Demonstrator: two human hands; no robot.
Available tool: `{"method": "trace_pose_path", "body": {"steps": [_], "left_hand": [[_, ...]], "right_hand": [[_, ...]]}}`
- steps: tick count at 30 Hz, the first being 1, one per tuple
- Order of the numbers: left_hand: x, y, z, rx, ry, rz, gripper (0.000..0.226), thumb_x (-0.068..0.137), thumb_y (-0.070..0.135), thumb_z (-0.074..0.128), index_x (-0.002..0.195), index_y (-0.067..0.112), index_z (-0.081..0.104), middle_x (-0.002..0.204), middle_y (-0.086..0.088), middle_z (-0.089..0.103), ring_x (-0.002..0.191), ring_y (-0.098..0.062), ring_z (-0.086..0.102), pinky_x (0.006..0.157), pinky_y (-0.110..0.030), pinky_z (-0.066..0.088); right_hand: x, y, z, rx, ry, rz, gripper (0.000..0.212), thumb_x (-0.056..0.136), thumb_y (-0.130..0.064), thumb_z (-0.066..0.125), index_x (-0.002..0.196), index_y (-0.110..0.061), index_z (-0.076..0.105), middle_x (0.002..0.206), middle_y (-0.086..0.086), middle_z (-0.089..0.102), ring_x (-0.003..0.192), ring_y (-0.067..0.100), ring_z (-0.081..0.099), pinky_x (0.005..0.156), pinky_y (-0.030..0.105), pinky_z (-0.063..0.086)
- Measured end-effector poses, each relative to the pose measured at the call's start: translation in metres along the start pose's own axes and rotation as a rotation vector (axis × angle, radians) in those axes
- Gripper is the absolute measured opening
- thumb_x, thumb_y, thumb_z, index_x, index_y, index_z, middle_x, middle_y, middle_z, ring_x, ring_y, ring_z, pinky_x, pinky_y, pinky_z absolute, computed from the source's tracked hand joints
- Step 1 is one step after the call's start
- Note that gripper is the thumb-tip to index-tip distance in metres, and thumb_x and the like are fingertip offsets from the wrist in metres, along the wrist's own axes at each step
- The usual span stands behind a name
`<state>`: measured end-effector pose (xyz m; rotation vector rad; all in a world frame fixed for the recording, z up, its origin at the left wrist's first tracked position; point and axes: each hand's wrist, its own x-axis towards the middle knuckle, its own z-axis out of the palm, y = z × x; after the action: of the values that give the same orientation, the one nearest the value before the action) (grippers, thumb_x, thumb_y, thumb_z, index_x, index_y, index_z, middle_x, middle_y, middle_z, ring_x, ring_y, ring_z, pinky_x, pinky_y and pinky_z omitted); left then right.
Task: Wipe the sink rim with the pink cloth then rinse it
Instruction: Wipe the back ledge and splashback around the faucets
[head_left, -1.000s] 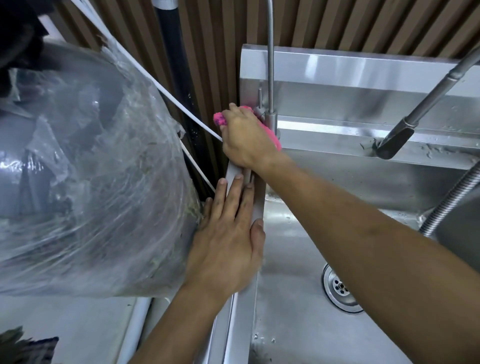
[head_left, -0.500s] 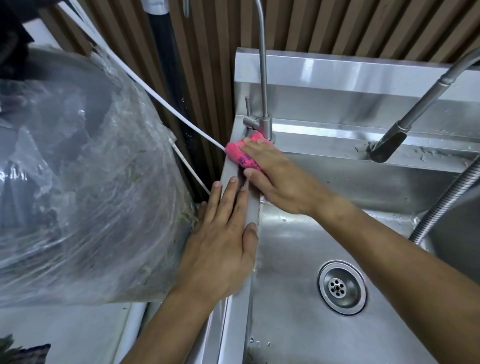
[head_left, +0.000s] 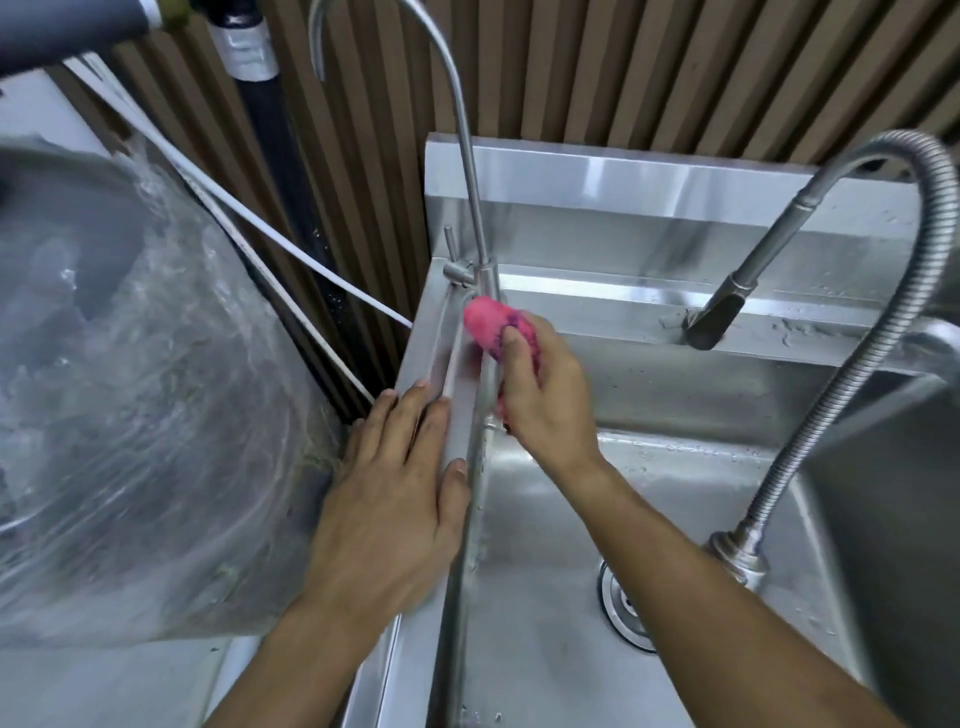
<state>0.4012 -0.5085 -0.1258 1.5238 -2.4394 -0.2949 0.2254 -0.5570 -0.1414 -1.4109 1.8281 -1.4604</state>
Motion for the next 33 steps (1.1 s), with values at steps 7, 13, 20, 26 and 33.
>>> {"method": "trace_pose_path", "body": {"steps": [7,13,20,26,33], "left_hand": [[0.095,0.01,0.008,0.075,0.089,-0.013,0.064,0.095,0.039,0.03,0.142,0.002,0.051,0.145,-0.019,0.053,0.135,-0.04,0.045,0.116,-0.051,0.037],[0.109,0.001,0.028,0.144,-0.028,-0.053,0.074,0.098,0.049,0.008,0.163,0.016,0.024,0.171,-0.01,0.019,0.157,-0.035,0.016,0.125,-0.055,0.02],[0.112,0.004,0.026,0.117,-0.041,-0.037,0.075,0.096,0.047,0.008,0.161,0.016,0.028,0.171,-0.009,0.017,0.157,-0.034,0.012,0.125,-0.055,0.018],[0.113,0.001,0.025,0.095,-0.064,-0.038,0.078,0.092,0.045,0.003,0.163,0.02,0.02,0.173,-0.003,0.007,0.159,-0.03,0.004,0.127,-0.053,0.014],[0.112,0.001,0.024,0.097,-0.088,-0.048,0.073,0.096,0.045,0.007,0.164,0.021,0.013,0.174,-0.001,0.002,0.159,-0.028,0.0,0.127,-0.051,0.007]], "right_hand": [[0.059,-0.024,-0.033,-0.039,0.518,-0.236,0.04,0.111,-0.021,0.041,0.15,-0.019,0.049,0.151,0.005,0.055,0.143,0.031,0.046,0.118,0.054,0.036],[0.113,0.033,-0.009,-0.827,0.341,-0.44,0.056,0.111,-0.037,0.041,0.162,-0.018,0.029,0.17,0.015,0.023,0.158,0.042,0.014,0.129,0.055,0.006],[0.119,0.022,-0.049,-0.367,0.738,-0.089,0.059,0.099,-0.005,0.044,0.157,-0.002,0.036,0.167,0.023,0.026,0.156,0.046,0.013,0.123,0.019,-0.015],[0.047,0.005,0.02,-0.641,0.04,-0.23,0.06,0.095,-0.022,0.041,0.153,-0.008,0.045,0.162,0.012,0.042,0.153,0.034,0.03,0.115,0.053,0.037],[0.054,0.04,-0.039,-0.994,0.132,0.062,0.057,0.095,-0.015,0.046,0.149,0.001,0.042,0.159,0.02,0.041,0.153,0.043,0.025,0.126,0.058,0.012]]}}
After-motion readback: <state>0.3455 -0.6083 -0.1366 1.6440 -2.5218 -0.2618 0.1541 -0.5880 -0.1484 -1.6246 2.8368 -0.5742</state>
